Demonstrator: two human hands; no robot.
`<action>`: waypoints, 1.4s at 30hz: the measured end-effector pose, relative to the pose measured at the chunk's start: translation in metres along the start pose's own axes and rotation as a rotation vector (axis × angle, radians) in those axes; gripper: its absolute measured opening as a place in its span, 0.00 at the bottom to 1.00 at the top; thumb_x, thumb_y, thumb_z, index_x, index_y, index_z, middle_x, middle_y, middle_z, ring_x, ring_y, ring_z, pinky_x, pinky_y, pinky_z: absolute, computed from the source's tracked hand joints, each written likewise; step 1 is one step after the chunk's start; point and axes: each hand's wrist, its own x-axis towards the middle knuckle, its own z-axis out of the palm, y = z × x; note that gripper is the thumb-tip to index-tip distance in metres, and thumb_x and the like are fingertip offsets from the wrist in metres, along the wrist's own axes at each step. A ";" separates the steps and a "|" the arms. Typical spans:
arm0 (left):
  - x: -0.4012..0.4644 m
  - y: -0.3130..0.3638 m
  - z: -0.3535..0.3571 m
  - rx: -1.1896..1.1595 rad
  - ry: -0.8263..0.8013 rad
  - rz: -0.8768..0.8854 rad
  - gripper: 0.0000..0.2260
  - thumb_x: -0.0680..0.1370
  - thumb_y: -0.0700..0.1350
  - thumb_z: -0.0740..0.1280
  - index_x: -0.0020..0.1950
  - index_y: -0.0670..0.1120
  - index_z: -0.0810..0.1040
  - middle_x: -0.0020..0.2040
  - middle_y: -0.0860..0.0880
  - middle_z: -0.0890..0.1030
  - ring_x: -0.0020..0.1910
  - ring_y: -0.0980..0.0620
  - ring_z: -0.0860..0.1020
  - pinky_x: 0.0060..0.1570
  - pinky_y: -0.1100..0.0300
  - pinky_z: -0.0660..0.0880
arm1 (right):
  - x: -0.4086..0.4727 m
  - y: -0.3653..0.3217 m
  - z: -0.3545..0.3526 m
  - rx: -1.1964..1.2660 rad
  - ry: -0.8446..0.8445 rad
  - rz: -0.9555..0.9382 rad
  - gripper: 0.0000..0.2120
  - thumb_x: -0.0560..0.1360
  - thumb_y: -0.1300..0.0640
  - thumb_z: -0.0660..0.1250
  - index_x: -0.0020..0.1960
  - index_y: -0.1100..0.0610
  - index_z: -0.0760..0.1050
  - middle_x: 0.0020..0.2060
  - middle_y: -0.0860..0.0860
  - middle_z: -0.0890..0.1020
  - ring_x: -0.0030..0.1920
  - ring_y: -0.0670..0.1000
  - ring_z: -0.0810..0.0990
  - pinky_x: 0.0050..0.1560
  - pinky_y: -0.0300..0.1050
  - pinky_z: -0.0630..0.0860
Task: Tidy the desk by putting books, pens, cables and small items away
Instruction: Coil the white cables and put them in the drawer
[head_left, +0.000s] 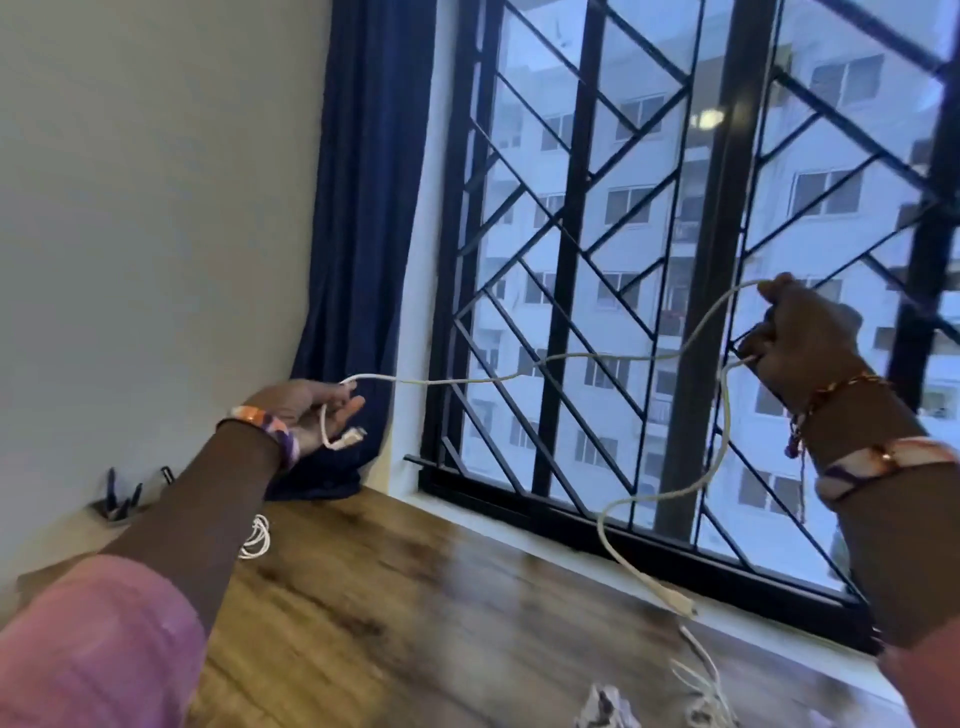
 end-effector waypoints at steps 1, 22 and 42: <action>-0.009 -0.006 0.012 0.055 -0.025 0.021 0.08 0.78 0.36 0.62 0.39 0.38 0.75 0.25 0.48 0.76 0.27 0.56 0.76 0.24 0.60 0.79 | -0.004 -0.003 -0.012 -0.036 -0.005 0.009 0.14 0.77 0.57 0.60 0.33 0.53 0.67 0.24 0.48 0.64 0.13 0.42 0.59 0.16 0.28 0.56; -0.231 -0.114 0.184 0.881 -0.686 0.076 0.16 0.79 0.53 0.58 0.38 0.46 0.78 0.24 0.54 0.63 0.20 0.58 0.58 0.23 0.66 0.54 | -0.146 0.014 -0.190 -1.191 -0.800 -0.425 0.41 0.68 0.47 0.73 0.74 0.55 0.57 0.69 0.53 0.67 0.69 0.53 0.66 0.67 0.51 0.66; -0.135 -0.076 0.150 -0.361 0.202 0.332 0.16 0.80 0.44 0.57 0.33 0.43 0.71 0.18 0.52 0.75 0.21 0.56 0.74 0.30 0.63 0.76 | -0.153 0.060 -0.168 -1.099 -0.801 -0.730 0.21 0.75 0.39 0.50 0.45 0.53 0.73 0.33 0.54 0.79 0.34 0.58 0.78 0.34 0.49 0.73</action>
